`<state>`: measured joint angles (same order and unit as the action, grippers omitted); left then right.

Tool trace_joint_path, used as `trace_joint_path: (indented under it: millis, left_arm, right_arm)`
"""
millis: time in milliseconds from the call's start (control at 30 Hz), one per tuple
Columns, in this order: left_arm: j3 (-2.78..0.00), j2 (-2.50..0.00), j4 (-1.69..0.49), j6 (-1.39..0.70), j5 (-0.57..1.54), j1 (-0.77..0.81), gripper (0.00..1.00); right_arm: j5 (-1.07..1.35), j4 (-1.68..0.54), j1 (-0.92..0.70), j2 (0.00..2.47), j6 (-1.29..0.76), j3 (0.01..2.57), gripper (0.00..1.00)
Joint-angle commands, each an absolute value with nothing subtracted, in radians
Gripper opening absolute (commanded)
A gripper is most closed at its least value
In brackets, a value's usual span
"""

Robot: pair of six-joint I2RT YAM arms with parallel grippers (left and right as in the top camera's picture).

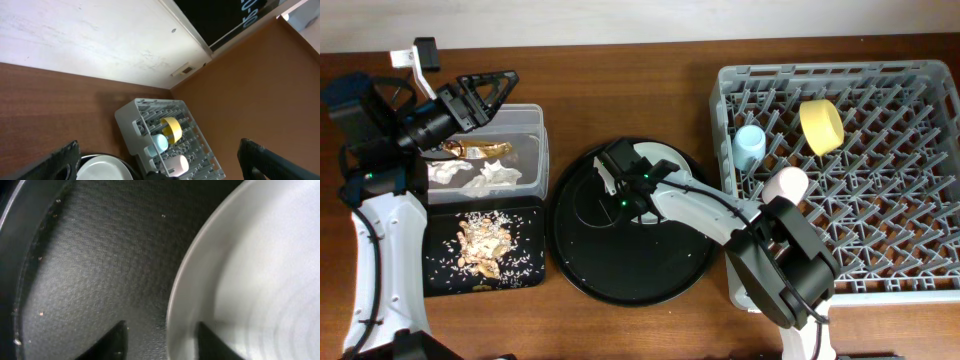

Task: Sort waste into correct bins and load items into the dishwasher rack
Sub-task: 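Grasp the white plate rim with the right gripper and lift it, then carry the white plate into the rack and stand it upright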

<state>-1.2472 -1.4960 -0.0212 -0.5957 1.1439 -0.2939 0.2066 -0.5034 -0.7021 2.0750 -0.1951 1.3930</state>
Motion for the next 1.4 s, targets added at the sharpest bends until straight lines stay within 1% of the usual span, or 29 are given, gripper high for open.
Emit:
trace_joint_path:
  millis: [0, 167, 300, 433, 500, 567, 633, 933, 1100, 1233, 1367]
  left_arm:
    - [-1.251, -1.494, -0.019, -0.594, 1.146, -0.298, 0.99]
    - [-1.251, -1.494, -0.019, -0.594, 1.146, -0.298, 0.99]
    - [-1.251, -1.494, -0.019, -0.594, 1.146, -0.298, 0.99]
    - [-1.251, -1.494, -0.019, -0.594, 1.146, -0.298, 0.99]
    - [-1.251, -1.494, -0.019, -0.594, 1.146, -0.298, 0.99]
    - [-1.251, -1.494, -0.019, -0.594, 1.146, -0.298, 0.99]
    - [-1.251, -1.494, -0.019, -0.594, 1.146, -0.298, 0.99]
    - [-1.251, -1.494, -0.019, -0.594, 1.146, -0.298, 0.99]
    - [-1.251, -1.494, -0.019, -0.594, 1.146, -0.298, 0.99]
    - [-1.251, -1.494, -0.019, -0.594, 1.146, -0.298, 0.99]
    - [-1.251, -1.494, -0.019, -0.594, 1.146, -0.298, 0.99]
  right_arm:
    - [0.197, -0.516, -0.706, 2.099, -0.200, 1.384, 0.24]
    - [0.196, -0.534, -0.706, 2.099, -0.200, 1.384, 0.24]
    - [0.119, -0.559, -0.706, 2.099, -0.200, 1.384, 0.24]
    - [0.093, -0.573, -0.706, 2.099, -0.199, 1.384, 0.24]
    - [0.092, -0.572, -0.706, 2.099, -0.199, 1.384, 0.20]
    - [0.093, -0.572, -0.706, 2.099, -0.199, 1.384, 0.09]
    - [0.093, -0.572, -0.706, 2.099, -0.200, 1.384, 0.05]
    - [0.101, -0.595, -0.706, 2.037, -0.199, 1.407, 0.04]
    - [0.101, -0.727, -0.706, 1.915, -0.199, 1.483, 0.04]
    - [0.100, -0.889, -0.704, 1.782, -0.138, 1.561, 0.04]
    - [0.101, -1.016, -0.676, 1.642, -0.131, 1.632, 0.04]
